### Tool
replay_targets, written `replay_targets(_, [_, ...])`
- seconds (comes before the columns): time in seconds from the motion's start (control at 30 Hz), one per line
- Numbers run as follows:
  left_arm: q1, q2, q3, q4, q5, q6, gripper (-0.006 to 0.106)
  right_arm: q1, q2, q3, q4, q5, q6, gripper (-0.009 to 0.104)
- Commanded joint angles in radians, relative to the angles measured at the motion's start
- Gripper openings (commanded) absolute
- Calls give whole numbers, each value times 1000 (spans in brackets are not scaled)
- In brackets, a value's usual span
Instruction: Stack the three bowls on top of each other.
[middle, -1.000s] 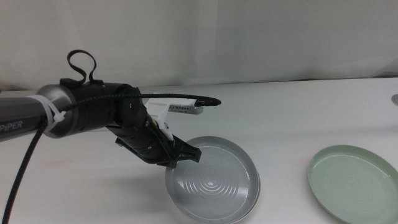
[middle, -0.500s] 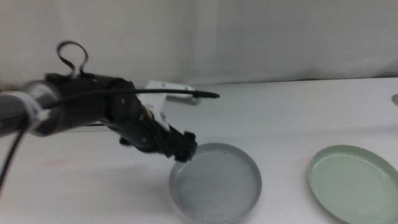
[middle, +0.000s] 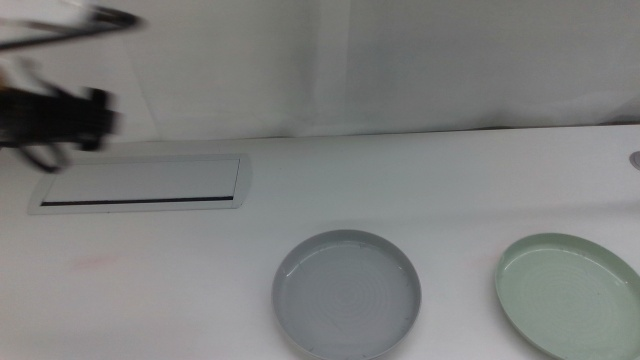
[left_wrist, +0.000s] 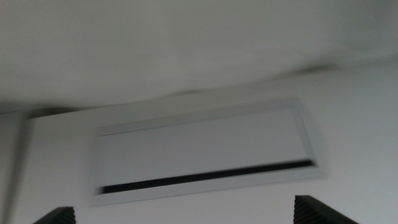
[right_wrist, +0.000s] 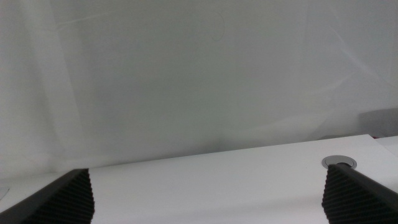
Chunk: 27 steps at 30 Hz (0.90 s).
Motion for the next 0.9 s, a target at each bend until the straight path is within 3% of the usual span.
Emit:
replay_targets(0.0, [76,-97,33,-4,14,-14,92,0,-16,40,-3,-10,-4,103])
replay_targets(0.17, [109,-393,245,-12,-107,-40,90,0,-16,40,-3,-10,-4,103])
replay_targets(0.23, [109,-493,339,-12,-129,-58,83,0,-16,40,-3,-10,-4,103])
replay_targets(0.33, [109,-650,462,-12,-168,-80,51,0,-16,40,-3,-10,-4,103])
replay_targets(0.4, [109,-760,538,-17,-184,-99,11,0,-16,40,-3,-10,-4,103])
replay_targets(0.43, [109,-811,567,-33,-197,-104,-2,0,-16,40,-3,-10,-4,103])
replay_targets(0.63, [109,-1042,782,-176,-335,-128,-1,0,-16,40,-3,-42,-4,103])
replay_targets(0.87, [109,-1081,1000,-195,-526,-133,-1,0,-16,18,-3,-101,-14,103])
